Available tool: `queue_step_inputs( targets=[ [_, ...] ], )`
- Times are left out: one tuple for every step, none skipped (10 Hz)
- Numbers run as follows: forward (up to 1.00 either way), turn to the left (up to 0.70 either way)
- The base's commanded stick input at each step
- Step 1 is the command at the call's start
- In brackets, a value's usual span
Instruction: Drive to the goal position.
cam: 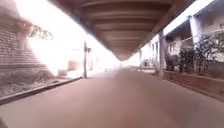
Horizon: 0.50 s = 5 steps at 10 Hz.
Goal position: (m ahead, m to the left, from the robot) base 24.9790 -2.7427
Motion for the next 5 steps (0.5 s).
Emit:
queue_step_inputs(
  targets=[
    [0.85,0.00],
    [0.85,0.00],
    [0.85,0.00],
    [0.85,0.00],
    [0.85,-0.18]
  ],
)
